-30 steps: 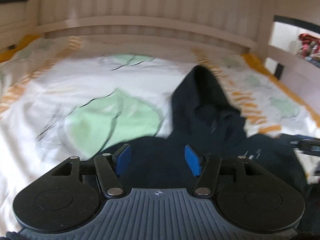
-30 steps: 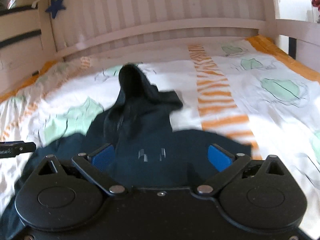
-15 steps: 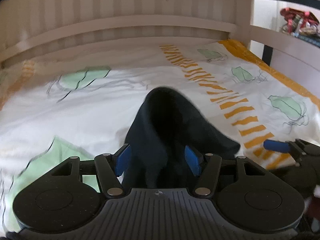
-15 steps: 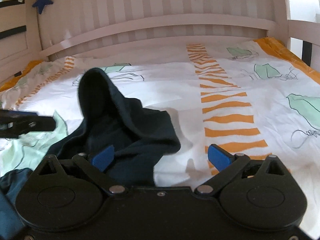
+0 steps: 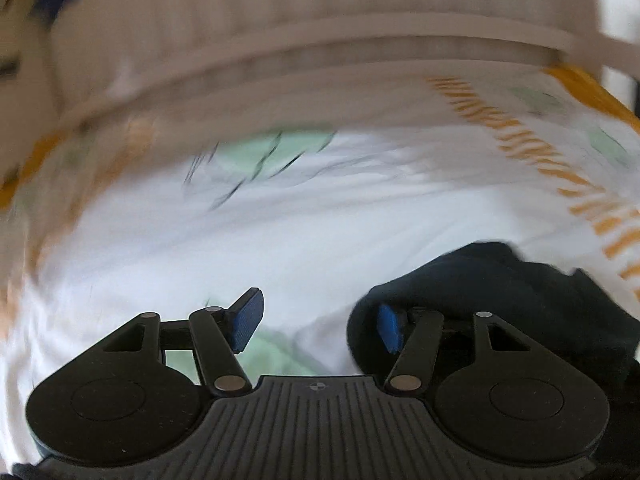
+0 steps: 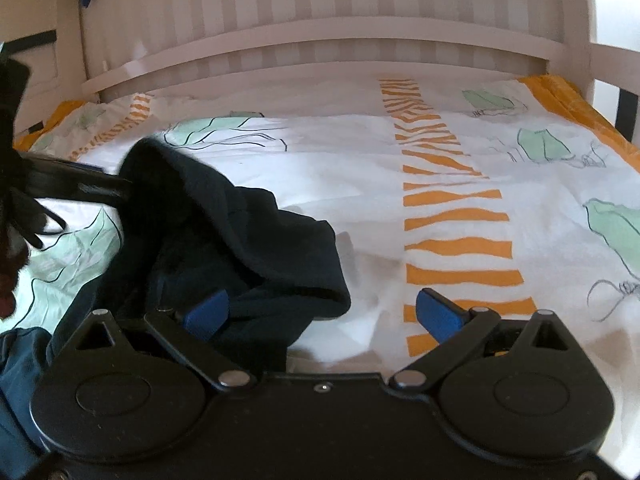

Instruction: Fold large clothes

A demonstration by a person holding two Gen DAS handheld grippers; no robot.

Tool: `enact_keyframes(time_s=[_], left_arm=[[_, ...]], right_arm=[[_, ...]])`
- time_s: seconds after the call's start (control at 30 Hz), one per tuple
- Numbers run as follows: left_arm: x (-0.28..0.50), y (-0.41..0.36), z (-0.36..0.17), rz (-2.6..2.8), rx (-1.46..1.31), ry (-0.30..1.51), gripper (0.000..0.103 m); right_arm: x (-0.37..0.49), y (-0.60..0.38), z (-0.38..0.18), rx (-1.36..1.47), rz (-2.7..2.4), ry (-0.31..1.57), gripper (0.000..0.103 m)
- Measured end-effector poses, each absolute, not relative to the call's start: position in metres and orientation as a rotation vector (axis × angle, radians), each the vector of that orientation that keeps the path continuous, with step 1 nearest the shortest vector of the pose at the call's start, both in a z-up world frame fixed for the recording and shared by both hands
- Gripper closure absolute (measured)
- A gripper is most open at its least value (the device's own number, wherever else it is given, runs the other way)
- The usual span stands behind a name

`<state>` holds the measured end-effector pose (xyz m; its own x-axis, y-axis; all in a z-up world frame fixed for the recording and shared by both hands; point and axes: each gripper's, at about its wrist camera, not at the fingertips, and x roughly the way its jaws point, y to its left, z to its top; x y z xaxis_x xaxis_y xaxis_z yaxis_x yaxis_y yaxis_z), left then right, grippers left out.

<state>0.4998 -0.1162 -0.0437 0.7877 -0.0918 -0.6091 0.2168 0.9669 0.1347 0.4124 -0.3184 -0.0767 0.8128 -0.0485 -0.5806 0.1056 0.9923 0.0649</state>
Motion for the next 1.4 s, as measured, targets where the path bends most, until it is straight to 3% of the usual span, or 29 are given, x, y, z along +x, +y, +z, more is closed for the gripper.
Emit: enact_keyframes(time_s=[0.17, 0.57, 0.7, 0.87, 1.1, 1.4], left_arm=[[0.499, -0.071, -0.071, -0.167, 0.097, 0.731, 0.044], [0.490, -0.079, -0.087, -0.223, 0.178, 0.698, 0.044], [0.492, -0.076, -0.092, -0.244, 0.206, 0.721, 0.040], [0.482, -0.065, -0.081, -0.300, 0.191, 0.735, 0.040], [0.466, -0.034, -0.039, -0.417, -0.050, 0.704, 0.038], [0.495, -0.081, -0.039, -0.475, -0.044, 0.736, 0.037]], right_arm=[[0.422, -0.313, -0.076, 0.068, -0.071, 0.639, 0.002], [0.454, -0.334, -0.089, 0.032, -0.217, 0.745, 0.004], [0.450, -0.371, -0.103, 0.202, -0.272, 0.817, 0.008], [0.433, -0.388, -0.097, 0.257, -0.246, 0.781, 0.009], [0.425, -0.382, -0.064, 0.253, -0.096, 0.650, 0.008], [0.458, -0.355, -0.049, 0.267, 0.028, 0.627, 0.008]])
